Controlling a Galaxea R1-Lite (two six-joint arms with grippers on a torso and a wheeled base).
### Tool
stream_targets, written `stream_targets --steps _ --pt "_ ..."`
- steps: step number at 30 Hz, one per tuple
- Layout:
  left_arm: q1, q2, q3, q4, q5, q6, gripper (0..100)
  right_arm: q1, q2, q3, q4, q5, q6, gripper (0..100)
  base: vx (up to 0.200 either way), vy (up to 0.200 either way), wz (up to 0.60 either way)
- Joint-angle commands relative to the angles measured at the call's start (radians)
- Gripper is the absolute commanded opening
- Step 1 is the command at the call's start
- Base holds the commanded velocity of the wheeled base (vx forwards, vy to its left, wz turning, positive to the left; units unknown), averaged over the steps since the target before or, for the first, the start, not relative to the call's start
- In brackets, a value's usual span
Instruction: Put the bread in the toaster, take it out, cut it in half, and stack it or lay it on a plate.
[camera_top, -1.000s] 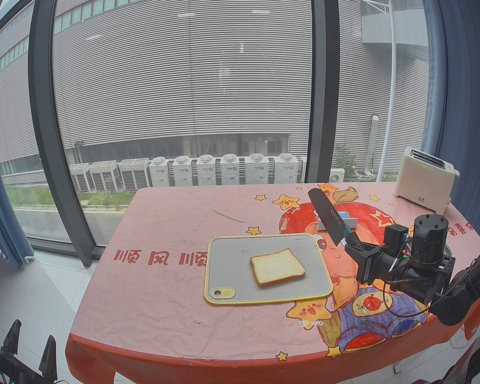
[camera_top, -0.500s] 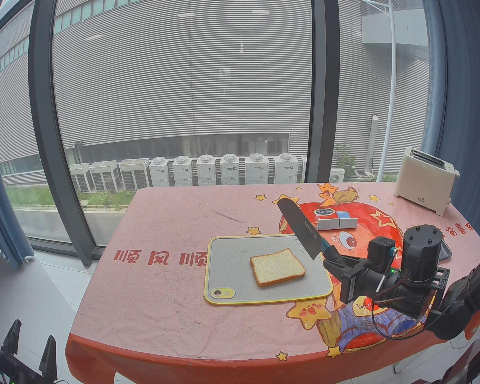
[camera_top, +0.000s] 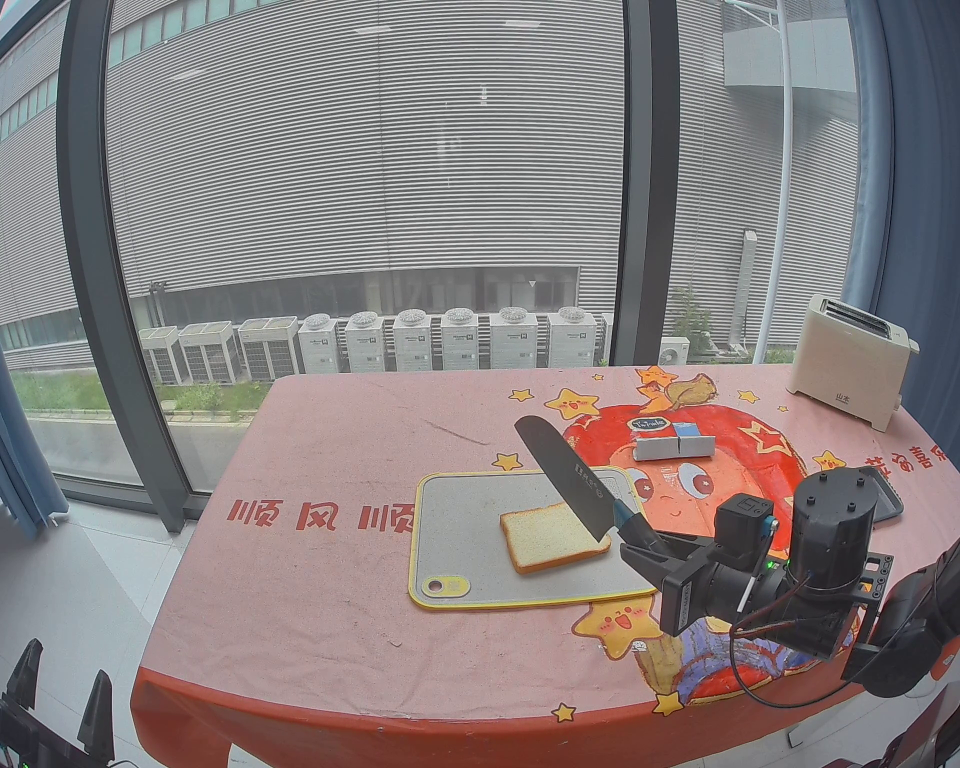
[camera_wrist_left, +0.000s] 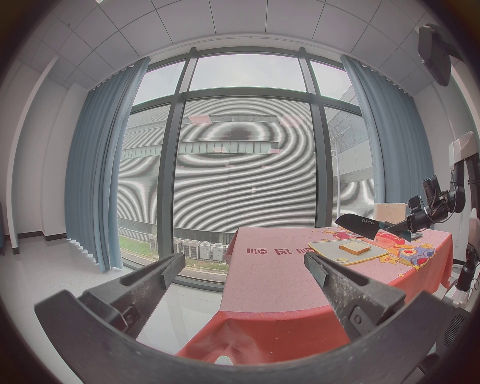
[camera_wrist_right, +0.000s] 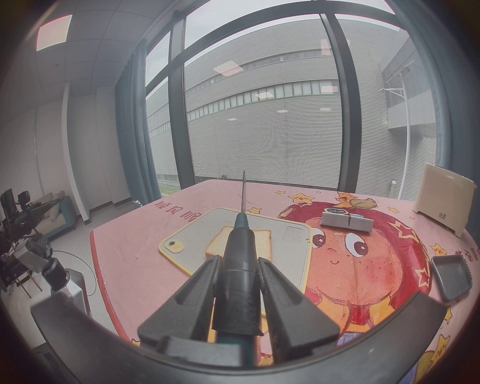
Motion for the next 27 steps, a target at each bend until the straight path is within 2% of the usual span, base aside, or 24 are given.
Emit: stream_targets --steps 1,7,8,9,13,24,27 --pt "0.000 -0.010 0.015 0.000 0.000 -0.001 100 0.013 -0.003 -0.011 0.019 0.000 -0.001 0 0.000 0.000 0.00" --pt "0.000 -0.010 0.015 0.000 0.000 -0.001 100 0.016 -0.092 -0.102 0.263 0.014 -0.001 0 0.000 0.000 0.00" --pt "0.000 -0.010 0.015 0.000 0.000 -0.001 100 0.016 -0.092 -0.102 0.263 0.014 -0.001 0 0.000 0.000 0.00" --pt "0.000 -0.010 0.015 0.000 -0.001 -0.001 100 0.016 -0.134 -0.142 0.364 0.018 -0.001 0 0.000 0.000 0.00" --pt "0.000 -0.010 0.015 0.000 -0.001 -0.001 100 0.016 -0.188 -0.197 0.496 0.020 0.001 0 0.000 0.000 0.00" --pt "0.000 -0.010 0.015 0.000 -0.003 -0.001 100 0.016 -0.211 -0.208 0.522 0.020 -0.007 0 0.000 0.000 0.00" --pt "0.000 -0.010 0.015 0.000 -0.003 -0.001 100 0.018 -0.204 -0.202 0.523 0.020 -0.028 0 0.000 0.000 0.00"
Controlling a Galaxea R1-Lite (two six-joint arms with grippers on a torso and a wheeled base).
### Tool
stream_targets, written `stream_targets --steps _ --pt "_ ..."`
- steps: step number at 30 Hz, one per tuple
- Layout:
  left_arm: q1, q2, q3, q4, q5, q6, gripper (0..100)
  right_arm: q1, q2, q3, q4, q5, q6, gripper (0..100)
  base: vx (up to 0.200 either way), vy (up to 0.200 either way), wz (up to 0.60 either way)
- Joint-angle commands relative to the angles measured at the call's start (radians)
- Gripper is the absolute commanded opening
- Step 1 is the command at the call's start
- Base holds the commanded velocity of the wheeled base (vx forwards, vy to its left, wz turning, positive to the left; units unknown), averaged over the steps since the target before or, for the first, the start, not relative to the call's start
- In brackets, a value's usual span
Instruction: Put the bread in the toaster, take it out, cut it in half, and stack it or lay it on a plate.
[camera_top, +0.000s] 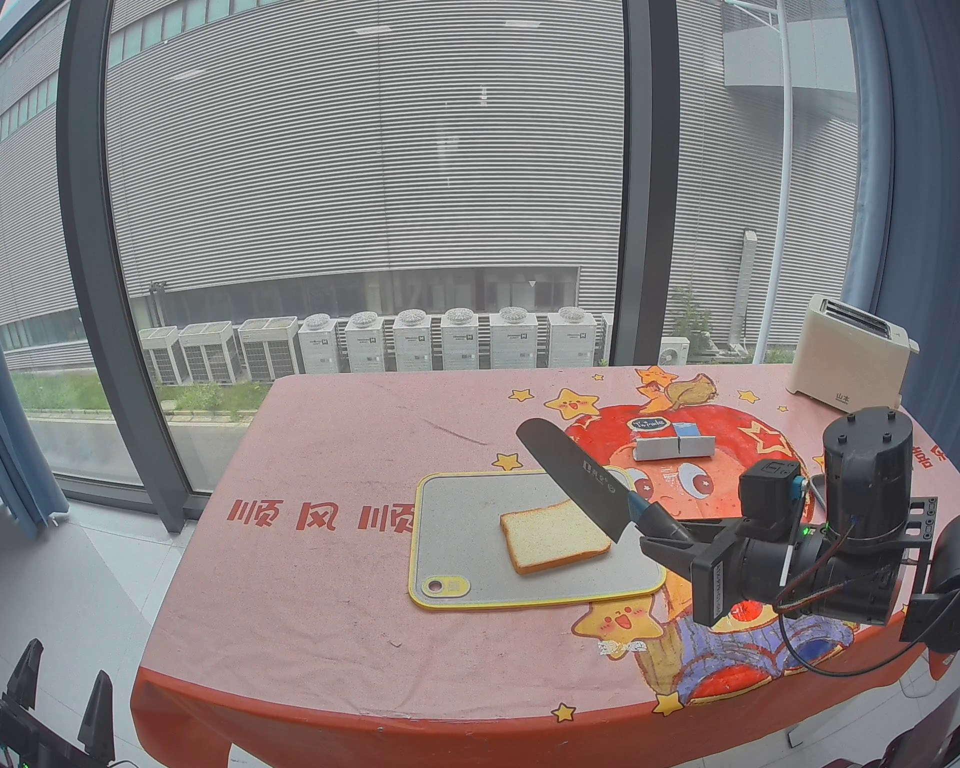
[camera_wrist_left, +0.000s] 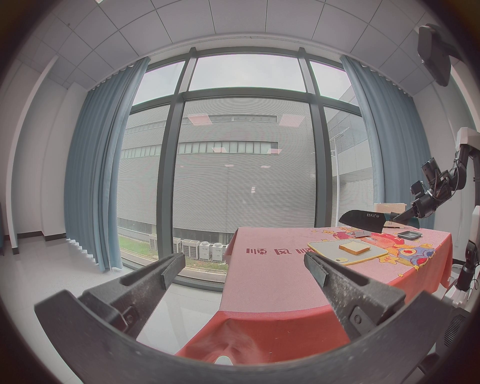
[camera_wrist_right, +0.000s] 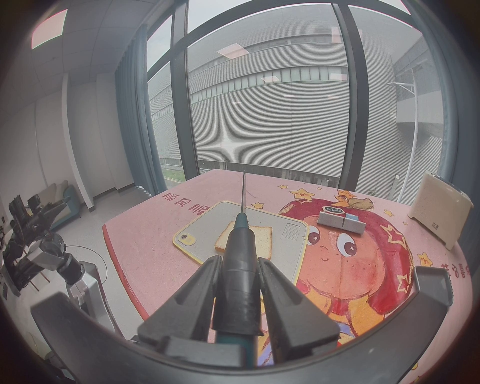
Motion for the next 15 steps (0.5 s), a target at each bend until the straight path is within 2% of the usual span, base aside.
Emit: stream_targets --steps 1,9,15 --pt "0.002 -0.010 0.015 0.000 0.000 -0.001 100 0.009 0.003 0.012 0.000 0.000 -0.025 0 0.000 0.000 0.00" --pt "0.000 -0.009 0.015 0.000 -0.003 -0.004 100 0.072 -0.008 0.049 -0.001 -0.017 -0.035 0 0.000 0.000 0.00" --pt "0.000 -0.010 0.016 -0.002 0.002 -0.001 100 0.074 -0.014 0.073 -0.012 -0.018 -0.035 0 0.000 0.000 0.00"
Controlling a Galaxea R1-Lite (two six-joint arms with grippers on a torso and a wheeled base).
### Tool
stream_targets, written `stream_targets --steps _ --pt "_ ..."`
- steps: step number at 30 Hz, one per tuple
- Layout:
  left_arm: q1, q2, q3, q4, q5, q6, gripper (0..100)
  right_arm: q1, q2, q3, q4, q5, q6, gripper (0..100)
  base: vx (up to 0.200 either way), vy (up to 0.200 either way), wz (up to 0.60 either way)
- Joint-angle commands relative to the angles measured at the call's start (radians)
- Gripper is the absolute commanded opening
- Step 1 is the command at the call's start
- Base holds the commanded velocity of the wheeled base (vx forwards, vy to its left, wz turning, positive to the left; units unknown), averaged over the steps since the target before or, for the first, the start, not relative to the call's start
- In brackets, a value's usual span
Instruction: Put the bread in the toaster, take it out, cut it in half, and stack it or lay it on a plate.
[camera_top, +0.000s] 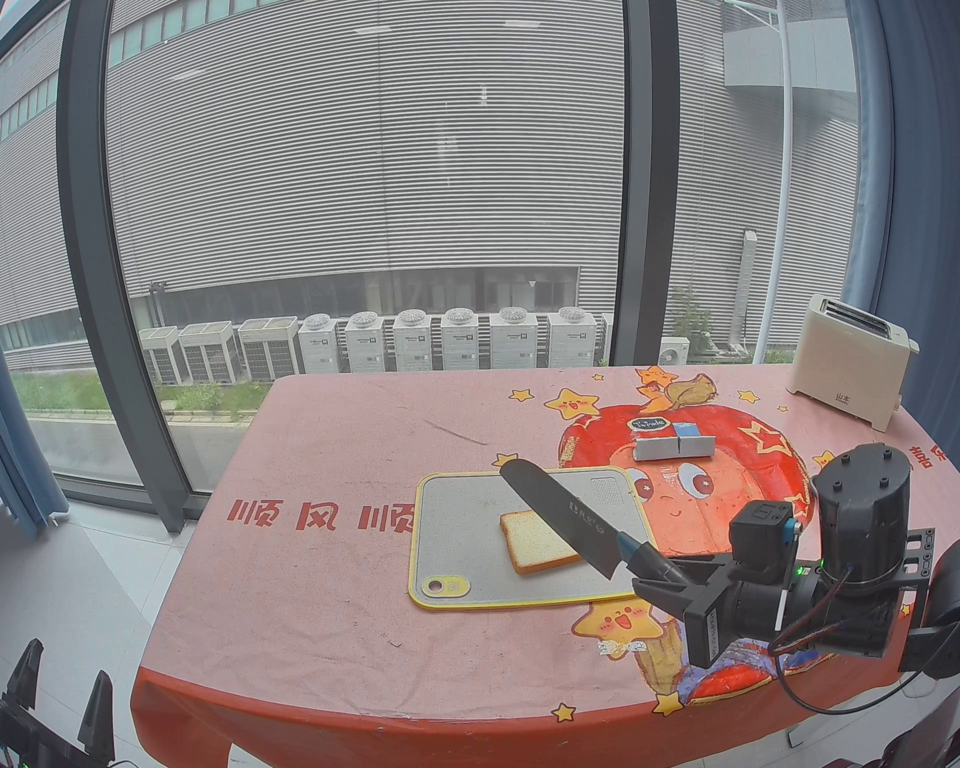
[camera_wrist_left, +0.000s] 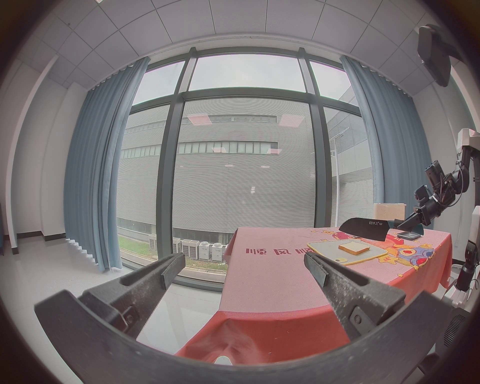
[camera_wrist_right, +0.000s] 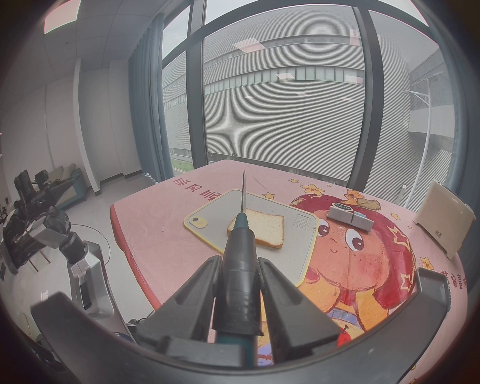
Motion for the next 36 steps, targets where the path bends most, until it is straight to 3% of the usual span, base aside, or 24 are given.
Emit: stream_targets --steps 1,3,4,26,36 --pt "0.000 -0.010 0.018 -0.003 0.004 0.000 100 0.005 0.000 0.010 -0.002 -0.001 0.000 0 0.000 0.000 0.00" --pt "0.000 -0.010 0.018 -0.003 0.004 0.000 100 0.005 0.003 0.009 -0.003 -0.001 0.000 0 0.000 0.000 0.00" --pt "0.000 -0.010 0.018 -0.003 0.004 -0.002 0 0.007 0.004 0.009 -0.005 -0.001 0.000 0 0.000 0.000 0.00" --pt "0.000 -0.010 0.018 -0.007 0.005 0.000 0 0.021 -0.003 0.018 -0.006 -0.001 0.000 0 0.000 0.000 0.00" --pt "-0.001 -0.012 0.018 0.001 -0.004 0.015 0 0.016 -0.002 0.018 -0.006 -0.001 0.000 0 0.000 0.000 0.00"
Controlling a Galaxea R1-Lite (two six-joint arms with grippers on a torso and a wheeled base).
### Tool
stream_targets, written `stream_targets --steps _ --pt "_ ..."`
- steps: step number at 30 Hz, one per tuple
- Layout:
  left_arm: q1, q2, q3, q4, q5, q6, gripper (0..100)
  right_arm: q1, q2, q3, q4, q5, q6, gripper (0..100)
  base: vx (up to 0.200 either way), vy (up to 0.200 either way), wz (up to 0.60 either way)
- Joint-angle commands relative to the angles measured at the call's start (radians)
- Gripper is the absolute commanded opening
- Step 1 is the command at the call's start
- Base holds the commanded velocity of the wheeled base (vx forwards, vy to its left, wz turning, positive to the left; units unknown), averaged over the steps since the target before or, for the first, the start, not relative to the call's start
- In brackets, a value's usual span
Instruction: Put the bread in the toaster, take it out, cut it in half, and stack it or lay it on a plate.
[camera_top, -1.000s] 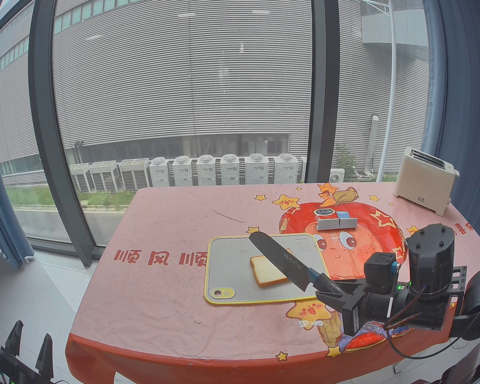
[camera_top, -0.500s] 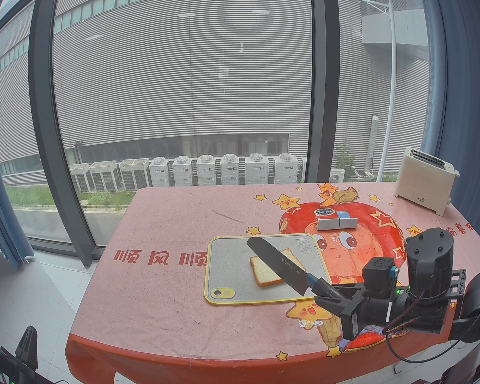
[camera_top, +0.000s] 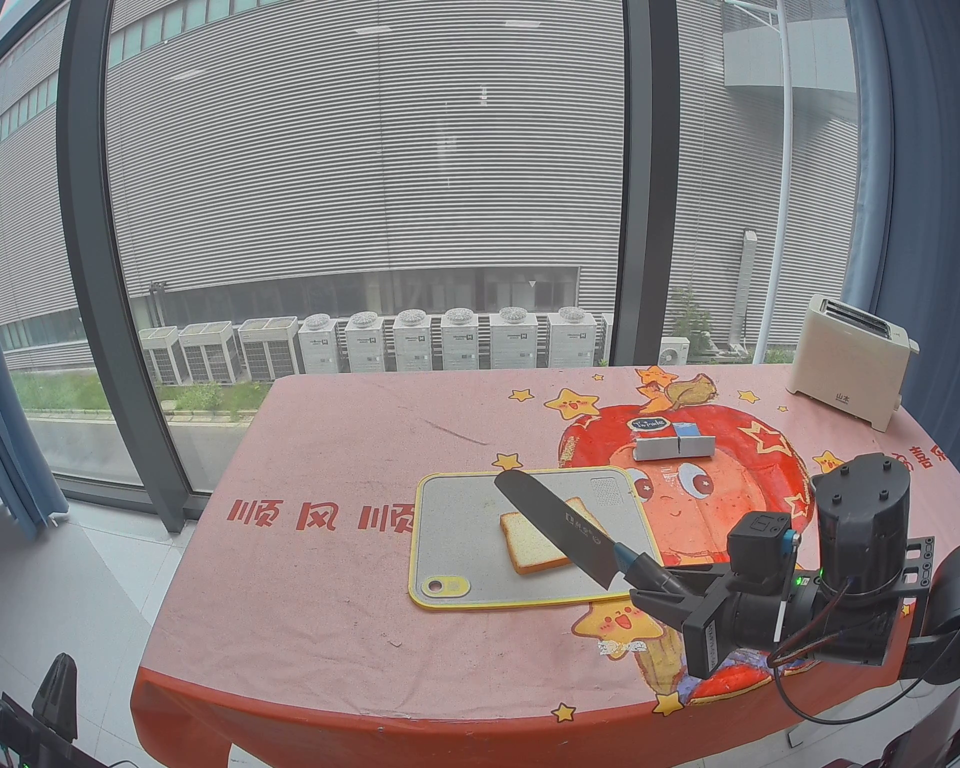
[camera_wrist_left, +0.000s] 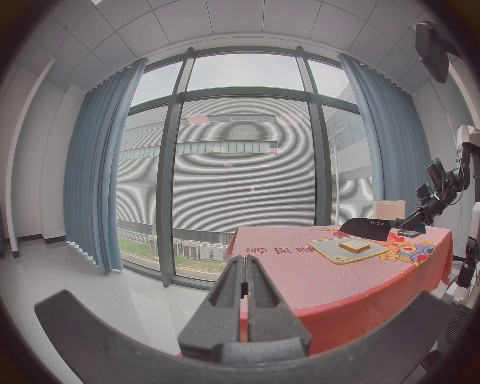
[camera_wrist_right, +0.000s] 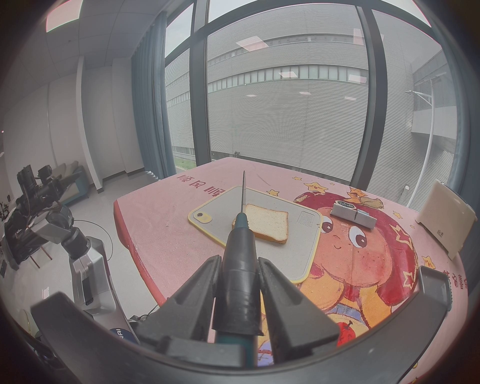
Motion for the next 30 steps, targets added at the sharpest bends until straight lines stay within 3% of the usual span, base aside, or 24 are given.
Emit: stream_targets --steps 1,2,3,5,11,16,20,27,30 --pt "-0.001 -0.012 0.018 -0.009 -0.002 0.000 0 -0.003 0.001 0.000 0.000 0.000 0.001 0 0.000 0.000 0.00" --pt "-0.001 -0.012 0.018 -0.022 -0.003 0.000 0 -0.001 0.001 0.000 0.000 0.000 -0.001 0 0.000 0.000 0.00" --pt "-0.001 -0.012 0.018 -0.123 -0.003 0.000 0 0.002 0.000 0.003 0.000 0.000 0.001 0 0.000 0.000 0.00" --pt "-0.001 -0.012 0.018 -0.197 0.000 0.003 0 0.003 0.000 0.003 0.000 0.000 0.001 0 0.000 0.000 0.00" --pt "-0.001 -0.012 0.018 -0.112 -0.006 0.003 0 0.003 0.000 0.005 0.000 -0.002 0.001 0 0.000 0.000 0.00" --pt "-0.001 -0.012 0.018 -0.118 -0.026 -0.001 0 -0.001 -0.003 0.005 0.000 -0.002 0.001 0 0.000 0.000 0.00" --pt "-0.004 0.028 -0.001 -0.269 -0.080 0.011 0 -0.006 -0.002 0.000 0.000 -0.002 0.001 0 0.000 0.000 0.00" --pt "-0.007 0.446 -0.031 -0.645 -0.104 0.015 0 0.003 0.005 0.002 0.000 -0.017 0.001 0 0.000 0.000 0.00" --pt "-0.007 0.536 -0.025 -0.720 -0.127 0.015 0 0.002 0.005 0.003 0.000 -0.017 0.001 0 0.000 0.000 0.00"
